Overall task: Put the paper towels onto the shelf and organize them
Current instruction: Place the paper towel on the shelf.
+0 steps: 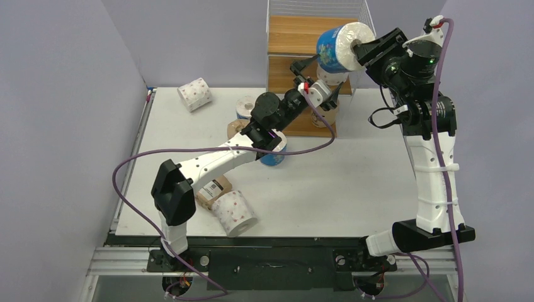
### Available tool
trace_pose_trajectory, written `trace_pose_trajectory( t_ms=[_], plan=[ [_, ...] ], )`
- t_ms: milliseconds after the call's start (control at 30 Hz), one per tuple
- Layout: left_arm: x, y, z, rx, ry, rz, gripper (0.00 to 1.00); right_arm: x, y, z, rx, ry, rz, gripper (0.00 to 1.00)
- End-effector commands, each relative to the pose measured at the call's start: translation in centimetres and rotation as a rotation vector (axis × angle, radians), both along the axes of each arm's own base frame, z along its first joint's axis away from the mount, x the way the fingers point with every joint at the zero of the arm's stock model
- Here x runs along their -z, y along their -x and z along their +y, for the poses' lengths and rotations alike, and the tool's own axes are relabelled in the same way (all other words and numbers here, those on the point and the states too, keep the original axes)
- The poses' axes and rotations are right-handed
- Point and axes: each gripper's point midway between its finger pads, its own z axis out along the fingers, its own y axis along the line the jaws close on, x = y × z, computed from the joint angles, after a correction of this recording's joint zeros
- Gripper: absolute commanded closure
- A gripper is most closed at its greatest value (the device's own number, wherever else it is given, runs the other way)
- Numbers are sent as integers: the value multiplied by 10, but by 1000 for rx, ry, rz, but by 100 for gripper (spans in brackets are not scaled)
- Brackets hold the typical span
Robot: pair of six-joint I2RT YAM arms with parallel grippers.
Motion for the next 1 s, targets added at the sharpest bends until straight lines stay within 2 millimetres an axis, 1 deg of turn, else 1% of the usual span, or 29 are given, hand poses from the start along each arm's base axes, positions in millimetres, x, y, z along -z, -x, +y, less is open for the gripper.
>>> trace_pose_trajectory(
  t_ms=[0, 100, 267, 367, 533, 667, 967],
  plan=[
    [-28, 7, 5, -35, 82, -110, 4, -40, -2, 3, -16, -67, -137, 67],
    [-29, 4, 5, -56, 95, -122, 4, -39, -4, 4, -22, -71, -134, 67],
    [-38, -3, 15, -114, 173, -123, 4, -36, -7, 7, -27, -79, -128, 67],
    [-41, -3, 18, -139, 209, -126, 4, -32, -9, 7, -23, -83, -122, 67],
    [-45, -5, 22, -180, 248, -121, 4, -32, -11, 7, -23, -95, -122, 67],
    [-46, -8, 20, -187, 270, -104, 4, -30, -14, 10, -24, -99, -116, 66],
    [-42, -21, 7, -169, 280, -56, 4, -30, -19, 23, -61, -108, -112, 65]
  ],
)
